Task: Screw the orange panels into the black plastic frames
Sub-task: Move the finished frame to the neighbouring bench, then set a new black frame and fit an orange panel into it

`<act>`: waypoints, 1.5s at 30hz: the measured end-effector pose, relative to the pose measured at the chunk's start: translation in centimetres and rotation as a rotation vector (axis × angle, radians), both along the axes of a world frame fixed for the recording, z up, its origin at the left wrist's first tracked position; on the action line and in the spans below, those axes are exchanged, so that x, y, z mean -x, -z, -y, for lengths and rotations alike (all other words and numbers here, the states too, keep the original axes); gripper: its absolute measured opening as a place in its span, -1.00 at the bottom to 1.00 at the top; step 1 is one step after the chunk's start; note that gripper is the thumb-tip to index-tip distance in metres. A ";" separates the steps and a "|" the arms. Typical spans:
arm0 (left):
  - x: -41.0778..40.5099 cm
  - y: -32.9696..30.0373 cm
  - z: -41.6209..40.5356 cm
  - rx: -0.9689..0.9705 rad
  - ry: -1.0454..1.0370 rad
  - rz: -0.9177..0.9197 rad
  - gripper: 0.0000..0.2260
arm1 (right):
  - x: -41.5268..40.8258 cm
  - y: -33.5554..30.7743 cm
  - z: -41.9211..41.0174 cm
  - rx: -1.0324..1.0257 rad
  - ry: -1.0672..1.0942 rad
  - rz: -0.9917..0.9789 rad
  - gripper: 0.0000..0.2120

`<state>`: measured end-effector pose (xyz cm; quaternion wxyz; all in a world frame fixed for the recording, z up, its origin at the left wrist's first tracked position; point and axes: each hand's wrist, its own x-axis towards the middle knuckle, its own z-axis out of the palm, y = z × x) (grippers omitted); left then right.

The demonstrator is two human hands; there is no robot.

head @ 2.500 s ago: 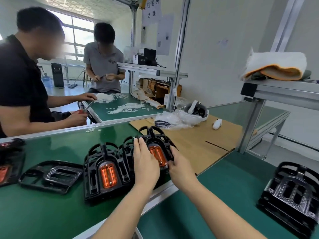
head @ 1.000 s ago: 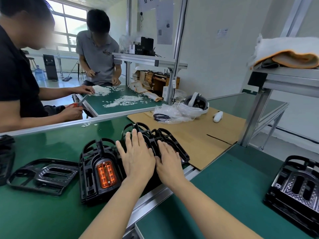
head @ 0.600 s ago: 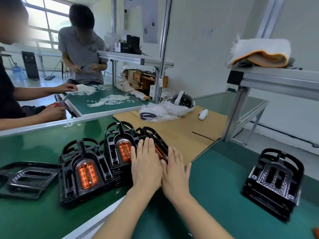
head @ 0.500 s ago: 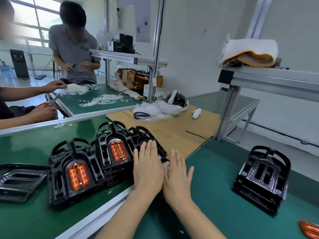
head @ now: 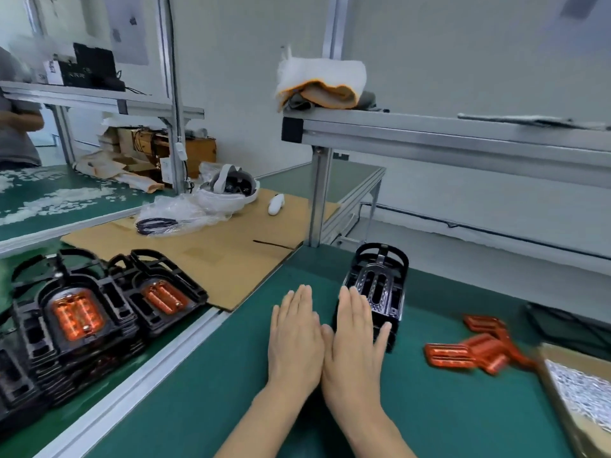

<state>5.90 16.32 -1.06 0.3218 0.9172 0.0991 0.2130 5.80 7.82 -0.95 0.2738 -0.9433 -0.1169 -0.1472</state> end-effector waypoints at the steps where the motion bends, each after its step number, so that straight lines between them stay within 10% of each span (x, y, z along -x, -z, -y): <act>1: -0.6 0.0 0.8 0.032 0.035 -0.007 -0.55 | -0.3 -0.1 0.8 -0.003 0.036 -0.003 -0.43; 16: -7.0 -0.5 4.2 0.599 0.082 -0.063 -0.55 | -4.1 1.6 7.1 -0.251 0.087 -0.152 -0.45; 33: -6.0 -0.9 6.2 0.434 -0.026 0.083 -0.74 | -4.1 0.6 9.0 -0.398 -0.027 -0.100 -0.52; 45: 1.1 -1.3 16.8 1.037 0.330 -0.118 -0.69 | 3.2 -1.7 21.8 -0.799 0.073 -0.107 -0.66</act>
